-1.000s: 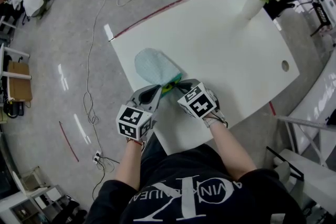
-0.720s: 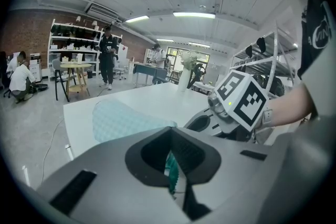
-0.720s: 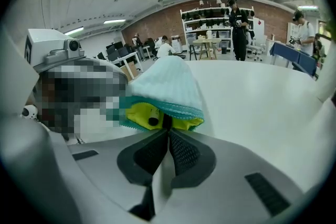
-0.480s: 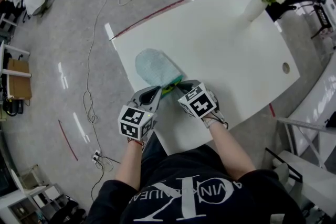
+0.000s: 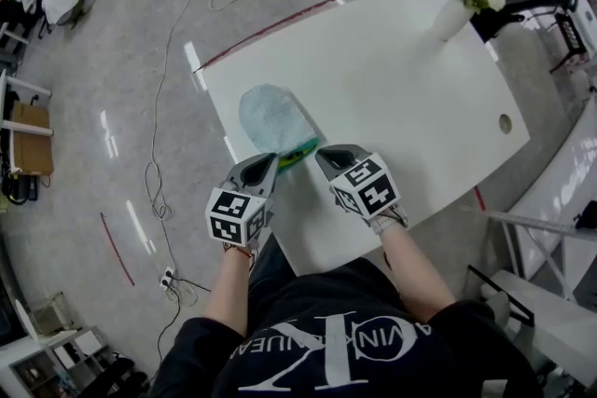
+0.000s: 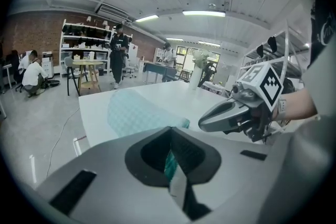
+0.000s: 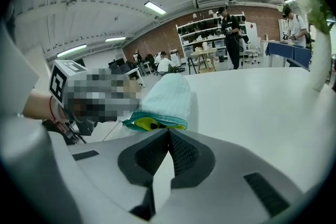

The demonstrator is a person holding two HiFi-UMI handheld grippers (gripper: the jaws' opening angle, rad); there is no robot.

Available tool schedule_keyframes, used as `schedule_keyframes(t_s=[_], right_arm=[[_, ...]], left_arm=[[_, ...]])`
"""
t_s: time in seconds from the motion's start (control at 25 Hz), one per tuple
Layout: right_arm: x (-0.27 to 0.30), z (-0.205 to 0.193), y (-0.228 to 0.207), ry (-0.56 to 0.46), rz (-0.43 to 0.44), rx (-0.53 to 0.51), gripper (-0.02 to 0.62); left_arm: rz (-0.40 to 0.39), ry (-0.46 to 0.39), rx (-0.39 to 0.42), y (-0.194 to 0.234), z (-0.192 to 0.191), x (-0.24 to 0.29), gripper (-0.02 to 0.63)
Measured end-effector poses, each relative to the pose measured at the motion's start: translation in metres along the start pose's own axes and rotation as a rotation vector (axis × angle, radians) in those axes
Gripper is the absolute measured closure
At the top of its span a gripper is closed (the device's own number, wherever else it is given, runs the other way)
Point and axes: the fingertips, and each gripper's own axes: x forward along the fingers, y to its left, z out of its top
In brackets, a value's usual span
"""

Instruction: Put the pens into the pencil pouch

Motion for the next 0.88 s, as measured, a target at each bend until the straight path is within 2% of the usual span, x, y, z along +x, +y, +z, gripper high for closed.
schedule_keyframes(t_s=[0.24, 0.4, 0.88], right_arm=[[-0.011, 0.002, -0.003, -0.048, -0.001, 0.012, 0.585], [-0.014, -0.001, -0.004, -0.052, -0.001, 0.019, 0.586], [-0.032, 0.019, -0.013, -0.152, -0.017, -0.001, 0.586]], left_arm=[[-0.018, -0.043, -0.078, 0.004, -0.001, -0.004, 0.601], [-0.019, -0.071, -0.096, 0.009, 0.001, -0.011, 0.601], [0.12, -0.22, -0.14, 0.047, 0.022, -0.052, 0.601]])
